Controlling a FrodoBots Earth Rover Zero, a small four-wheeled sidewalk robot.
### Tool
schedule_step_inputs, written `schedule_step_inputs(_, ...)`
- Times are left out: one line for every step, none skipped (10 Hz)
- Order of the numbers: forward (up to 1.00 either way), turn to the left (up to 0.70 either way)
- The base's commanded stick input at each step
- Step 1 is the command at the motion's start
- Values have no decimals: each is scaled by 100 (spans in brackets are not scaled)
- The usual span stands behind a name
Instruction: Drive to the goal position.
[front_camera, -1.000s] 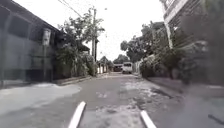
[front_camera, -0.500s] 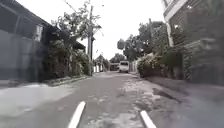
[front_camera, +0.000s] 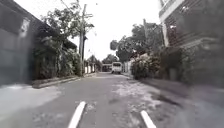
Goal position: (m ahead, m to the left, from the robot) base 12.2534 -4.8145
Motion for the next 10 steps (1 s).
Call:
schedule_step_inputs(85,0)
schedule_step_inputs(85,0)
schedule_step_inputs(85,0)
schedule_step_inputs(85,0)
schedule_step_inputs(85,0)
schedule_step_inputs(85,0)
schedule_step_inputs(85,0)
schedule_step_inputs(85,0)
schedule_step_inputs(85,0)
schedule_step_inputs(85,0)
